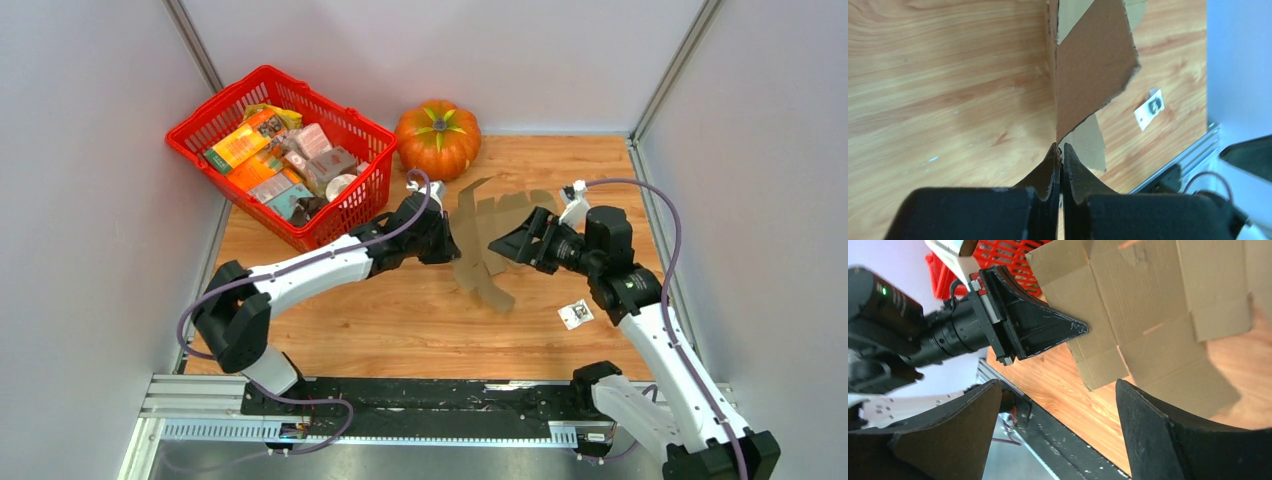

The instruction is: Fold the paper box

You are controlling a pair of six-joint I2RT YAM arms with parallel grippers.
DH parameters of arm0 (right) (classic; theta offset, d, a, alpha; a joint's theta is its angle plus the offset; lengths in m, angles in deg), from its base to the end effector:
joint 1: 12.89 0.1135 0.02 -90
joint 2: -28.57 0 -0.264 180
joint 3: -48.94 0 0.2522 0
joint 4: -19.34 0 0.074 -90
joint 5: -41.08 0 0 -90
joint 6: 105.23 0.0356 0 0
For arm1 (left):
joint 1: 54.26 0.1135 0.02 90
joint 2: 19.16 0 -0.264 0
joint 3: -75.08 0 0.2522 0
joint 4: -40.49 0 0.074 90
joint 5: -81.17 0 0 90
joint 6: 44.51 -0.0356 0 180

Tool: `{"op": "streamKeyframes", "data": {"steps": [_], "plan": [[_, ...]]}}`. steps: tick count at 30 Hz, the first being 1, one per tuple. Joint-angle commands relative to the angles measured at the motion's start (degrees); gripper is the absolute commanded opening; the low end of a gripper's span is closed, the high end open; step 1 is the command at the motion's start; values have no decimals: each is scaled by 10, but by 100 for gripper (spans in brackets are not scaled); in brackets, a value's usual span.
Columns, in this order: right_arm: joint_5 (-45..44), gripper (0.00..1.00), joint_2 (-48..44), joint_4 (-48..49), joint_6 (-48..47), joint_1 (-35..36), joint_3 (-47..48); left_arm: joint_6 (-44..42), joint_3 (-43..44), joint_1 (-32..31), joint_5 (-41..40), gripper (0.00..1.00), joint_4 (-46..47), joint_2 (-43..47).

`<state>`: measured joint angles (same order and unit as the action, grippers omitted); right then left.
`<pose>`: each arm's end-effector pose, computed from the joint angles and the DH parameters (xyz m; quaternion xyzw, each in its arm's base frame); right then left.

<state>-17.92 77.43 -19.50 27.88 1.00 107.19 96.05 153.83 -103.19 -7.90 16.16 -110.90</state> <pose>0.1763 0.0625 0.3021 0.0795 0.8393 0.4346 0.3168 0.2367 -0.2725 0.2542 -0.0091 0.8961 -0.3433 0.2812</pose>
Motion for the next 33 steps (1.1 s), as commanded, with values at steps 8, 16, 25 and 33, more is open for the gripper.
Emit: {"op": "streamKeyframes", "data": {"steps": [8, 16, 25, 33], "plan": [[-122, 81, 77, 42, -325, 112, 160, -223, 42, 48, 31, 0, -227, 140], [-15, 79, 156, 88, -512, 155, 238, -299, 69, 76, 99, 1, -273, 169], [33, 65, 262, 35, -646, 212, 344, -351, 89, 82, 122, 1, -293, 177], [102, 60, 293, 51, -647, 211, 337, -377, 78, 82, 141, 1, -285, 197]]}}
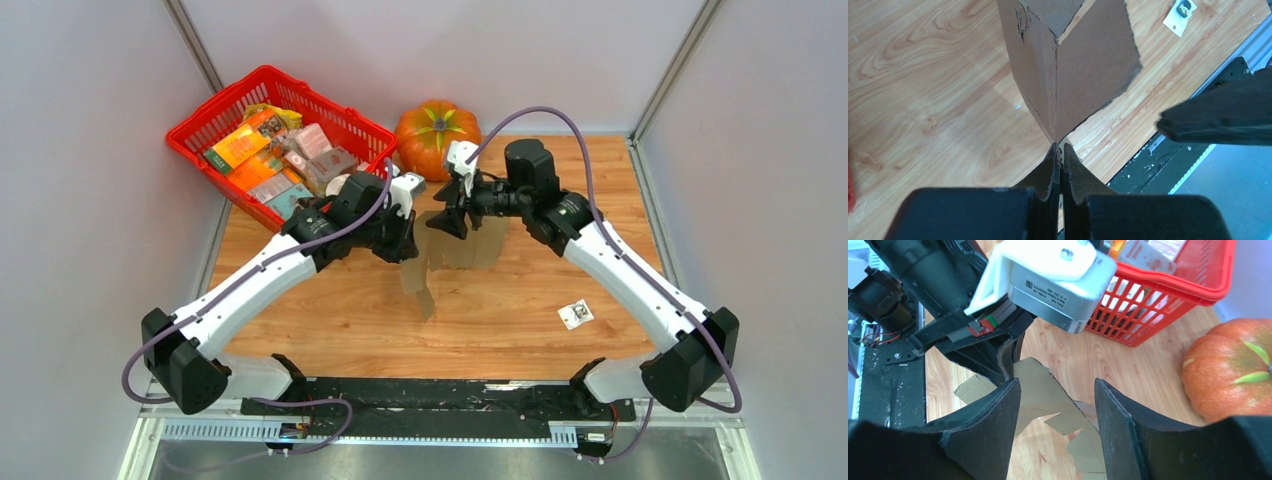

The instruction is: Fold the paper box

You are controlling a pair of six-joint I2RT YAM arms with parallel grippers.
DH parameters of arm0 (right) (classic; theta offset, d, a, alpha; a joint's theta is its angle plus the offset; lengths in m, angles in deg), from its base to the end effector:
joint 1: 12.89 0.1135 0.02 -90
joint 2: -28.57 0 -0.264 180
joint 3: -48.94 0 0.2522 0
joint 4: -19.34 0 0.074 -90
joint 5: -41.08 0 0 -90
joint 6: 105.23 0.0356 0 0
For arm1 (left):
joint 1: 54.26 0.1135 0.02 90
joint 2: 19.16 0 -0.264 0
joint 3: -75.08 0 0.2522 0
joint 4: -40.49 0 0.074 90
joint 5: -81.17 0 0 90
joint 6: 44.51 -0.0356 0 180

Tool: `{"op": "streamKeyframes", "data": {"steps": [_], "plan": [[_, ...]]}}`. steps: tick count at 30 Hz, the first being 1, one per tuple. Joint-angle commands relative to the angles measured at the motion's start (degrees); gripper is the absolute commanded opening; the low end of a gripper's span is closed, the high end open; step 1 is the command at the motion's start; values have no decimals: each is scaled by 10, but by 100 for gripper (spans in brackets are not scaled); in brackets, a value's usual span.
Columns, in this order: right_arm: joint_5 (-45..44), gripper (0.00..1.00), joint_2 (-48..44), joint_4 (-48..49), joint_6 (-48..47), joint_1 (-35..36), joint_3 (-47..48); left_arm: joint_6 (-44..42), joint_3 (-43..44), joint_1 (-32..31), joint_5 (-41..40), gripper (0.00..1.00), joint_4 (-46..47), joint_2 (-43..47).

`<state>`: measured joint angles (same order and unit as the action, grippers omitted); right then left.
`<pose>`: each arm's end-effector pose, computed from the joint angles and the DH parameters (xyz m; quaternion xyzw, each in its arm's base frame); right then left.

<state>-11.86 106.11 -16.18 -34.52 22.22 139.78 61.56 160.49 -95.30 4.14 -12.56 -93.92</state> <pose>0.2358 0.1920 0.3906 -0.5174 0.6190 0.3341 0.4874 0.2050 -0.1890 0.3415 0.2410 0.8778 -0.2824 0.3028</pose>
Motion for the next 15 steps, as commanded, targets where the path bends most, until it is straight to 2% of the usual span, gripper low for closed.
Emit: {"op": "streamKeyframes", "data": {"steps": [1, 3, 9, 12, 15], "plan": [[43, 59, 9, 18, -25, -1, 11, -35, 7, 3, 21, 1, 5, 30], [46, 59, 18, 18, -25, -1, 15, -41, 2, 3, 22, 1, 9, 36], [64, 48, 31, 31, -17, -4, 10, -58, -6, 3, 29, 0, 11, 48], [78, 37, 29, 51, -5, -7, 0, -60, -8, 3, 22, 0, 11, 52], [99, 21, 30, 57, 2, -7, -1, -55, -10, 3, 14, 1, 18, 57]]}}
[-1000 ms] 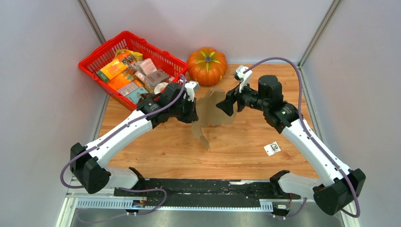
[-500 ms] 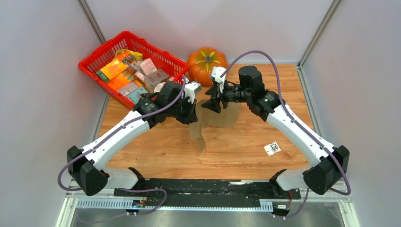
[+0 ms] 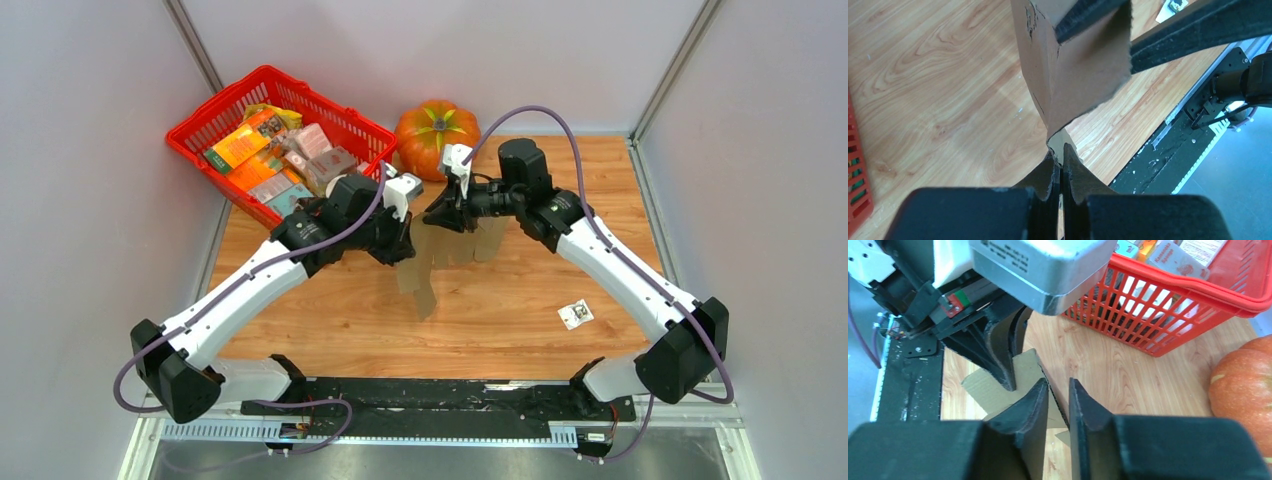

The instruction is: Fold the paper box

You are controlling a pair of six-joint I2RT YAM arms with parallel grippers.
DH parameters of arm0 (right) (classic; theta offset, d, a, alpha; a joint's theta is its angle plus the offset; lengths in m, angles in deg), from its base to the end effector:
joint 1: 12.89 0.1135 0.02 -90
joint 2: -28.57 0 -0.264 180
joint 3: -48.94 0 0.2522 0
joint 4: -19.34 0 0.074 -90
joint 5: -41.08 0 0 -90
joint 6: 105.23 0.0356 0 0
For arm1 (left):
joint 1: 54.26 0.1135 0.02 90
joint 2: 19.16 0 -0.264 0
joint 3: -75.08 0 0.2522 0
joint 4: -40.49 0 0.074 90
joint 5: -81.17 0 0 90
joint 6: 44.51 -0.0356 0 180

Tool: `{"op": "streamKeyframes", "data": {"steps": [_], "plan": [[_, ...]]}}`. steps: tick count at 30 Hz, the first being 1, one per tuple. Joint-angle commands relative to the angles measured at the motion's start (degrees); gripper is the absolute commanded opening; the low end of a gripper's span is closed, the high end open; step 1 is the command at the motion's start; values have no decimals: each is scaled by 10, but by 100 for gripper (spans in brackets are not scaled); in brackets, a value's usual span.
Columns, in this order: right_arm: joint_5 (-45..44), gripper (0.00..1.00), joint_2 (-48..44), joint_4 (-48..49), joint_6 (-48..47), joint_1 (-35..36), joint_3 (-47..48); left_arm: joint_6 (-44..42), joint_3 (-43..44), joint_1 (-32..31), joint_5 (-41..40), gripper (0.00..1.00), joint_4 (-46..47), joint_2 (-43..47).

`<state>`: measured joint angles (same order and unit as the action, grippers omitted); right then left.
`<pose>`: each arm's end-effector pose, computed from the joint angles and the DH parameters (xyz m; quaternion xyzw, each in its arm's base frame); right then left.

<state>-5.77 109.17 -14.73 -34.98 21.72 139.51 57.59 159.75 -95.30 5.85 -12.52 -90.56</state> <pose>0.2467 0.1998 0.3768 -0.5344 0.6028 0.3714 0.4616 0.1937 -0.1806 0.3523 0.2769 0.8559 -0.2918 0.3250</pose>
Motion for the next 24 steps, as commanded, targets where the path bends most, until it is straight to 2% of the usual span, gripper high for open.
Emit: {"op": "streamKeyframes", "data": {"steps": [1, 3, 5, 9, 12, 17, 22, 24], "plan": [[38, 9, 0, 41, 9, -3, 3, -8, -6, 3, -10, 2, 20, 26], [35, 1, 1, 41, 20, -7, 7, 0, -12, 3, -29, 6, 32, 38], [29, 0, -1, 48, 37, -9, 6, 13, -31, 3, -50, 11, 43, 51], [6, 0, -22, 95, 79, -21, -18, 42, -79, 3, -105, 37, 79, 114], [10, 0, -37, 120, 130, -35, -29, 58, -127, 4, -132, 46, 109, 170], [-1, 0, -54, 129, 193, -41, -35, 69, -178, 7, -143, 47, 122, 230], [-8, 0, -85, 197, 276, -44, -82, 80, -192, 10, -142, 46, 123, 262], [-6, 0, -94, 233, 308, -44, -96, 85, -192, 11, -138, 42, 129, 268]]}}
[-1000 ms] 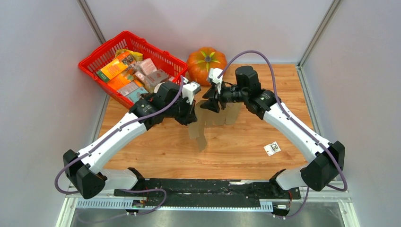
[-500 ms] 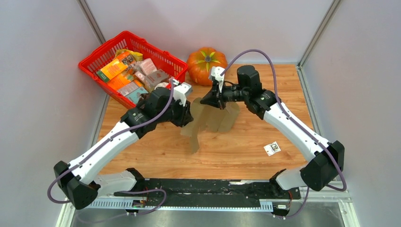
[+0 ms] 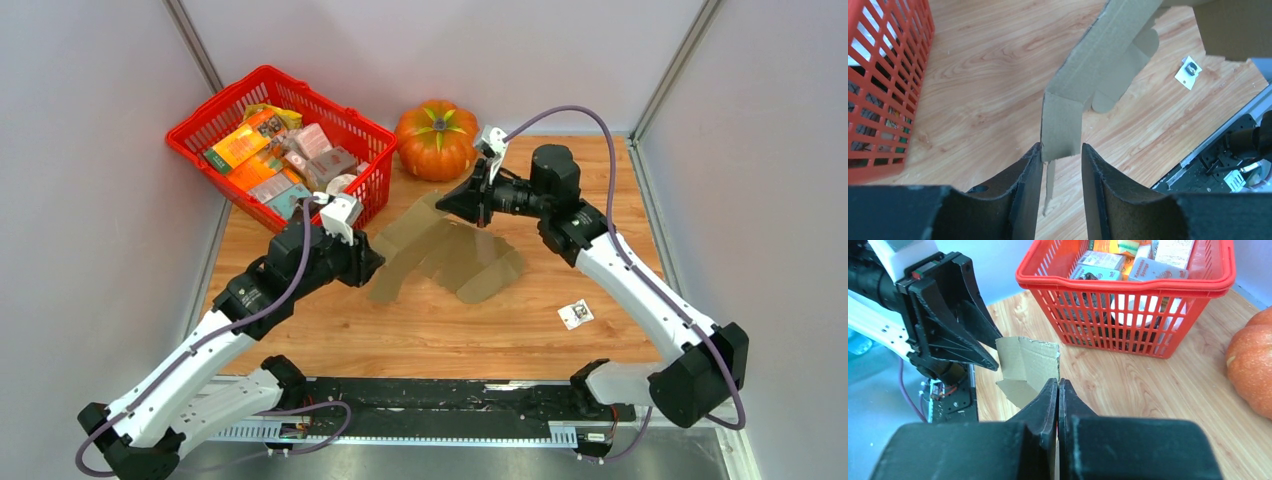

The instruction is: Fold the paper box

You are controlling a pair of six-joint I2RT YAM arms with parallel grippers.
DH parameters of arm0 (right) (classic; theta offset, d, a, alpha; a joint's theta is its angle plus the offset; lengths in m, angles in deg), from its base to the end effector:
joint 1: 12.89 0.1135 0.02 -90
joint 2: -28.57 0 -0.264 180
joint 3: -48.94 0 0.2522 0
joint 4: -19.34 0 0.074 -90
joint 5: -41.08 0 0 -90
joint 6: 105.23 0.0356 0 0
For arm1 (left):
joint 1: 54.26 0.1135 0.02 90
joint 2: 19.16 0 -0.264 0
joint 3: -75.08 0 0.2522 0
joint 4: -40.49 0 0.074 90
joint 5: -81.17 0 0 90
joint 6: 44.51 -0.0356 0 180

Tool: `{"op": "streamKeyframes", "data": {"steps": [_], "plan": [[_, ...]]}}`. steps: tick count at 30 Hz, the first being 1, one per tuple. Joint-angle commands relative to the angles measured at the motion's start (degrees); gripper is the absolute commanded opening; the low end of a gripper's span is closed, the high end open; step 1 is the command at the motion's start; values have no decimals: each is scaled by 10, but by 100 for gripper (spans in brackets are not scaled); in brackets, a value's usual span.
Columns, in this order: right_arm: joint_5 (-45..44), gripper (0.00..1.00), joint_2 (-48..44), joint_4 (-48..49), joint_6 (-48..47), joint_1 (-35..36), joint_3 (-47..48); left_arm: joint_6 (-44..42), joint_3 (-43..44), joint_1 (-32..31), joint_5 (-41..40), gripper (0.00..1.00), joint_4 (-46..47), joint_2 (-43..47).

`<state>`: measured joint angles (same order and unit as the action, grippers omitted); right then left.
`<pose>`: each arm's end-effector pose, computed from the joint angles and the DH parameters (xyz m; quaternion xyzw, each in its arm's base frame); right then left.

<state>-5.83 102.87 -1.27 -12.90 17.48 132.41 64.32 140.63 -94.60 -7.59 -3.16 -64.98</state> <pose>0.2427 0.1704 0.3880 -0.4000 0.6422 0.4385 0.4850 0.1318 -0.1130 0.3435 0.1622 0.8224 -0.2771 0.4696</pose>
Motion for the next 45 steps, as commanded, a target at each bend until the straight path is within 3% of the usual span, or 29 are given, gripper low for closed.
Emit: {"op": "streamKeyframes", "data": {"steps": [1, 8, 11, 12, 13, 14, 15, 16, 21, 24, 27, 35, 38, 45], "plan": [[-3, 0, -39, 108, 98, -1, -40, 21, -3, 5, -3, 40, 38, 15], [12, 0, -71, 148, 134, -2, -87, 28, -5, 10, -2, 37, 55, 29], [12, 0, -89, 161, 149, -7, -104, 24, -5, 13, 17, 26, 69, 35], [12, 0, -93, 163, 153, -8, -106, 20, -6, 13, 24, 17, 77, 36], [-1, 4, -95, 156, 157, -13, -106, 8, -6, 13, 30, 9, 80, 37], [-13, 16, -96, 142, 156, -15, -104, 0, -5, 13, 32, 0, 79, 38], [-22, 32, -94, 126, 153, -21, -91, -9, -2, 12, 29, 0, 73, 36], [-27, 60, -87, 89, 138, -32, -79, -27, 8, 12, 27, 0, 68, 35], [-61, 81, -29, -123, 17, -39, 52, -99, 51, 12, 65, 0, 35, 19], [0, 81, -9, -178, -63, -26, 96, -139, 78, 13, 92, 0, 12, 0], [8, 79, 1, -224, -144, 13, 138, -166, 112, 13, 106, 0, -19, -28], [41, 76, -6, -235, -169, 58, 147, -181, 157, 13, 105, 0, -53, -69], [-4, 75, 1, -251, -167, 87, 148, -179, 161, 13, 104, 0, -54, -73], [-215, 62, 30, -237, -88, 169, 153, -158, 171, 12, 96, 0, -60, -88]]}}
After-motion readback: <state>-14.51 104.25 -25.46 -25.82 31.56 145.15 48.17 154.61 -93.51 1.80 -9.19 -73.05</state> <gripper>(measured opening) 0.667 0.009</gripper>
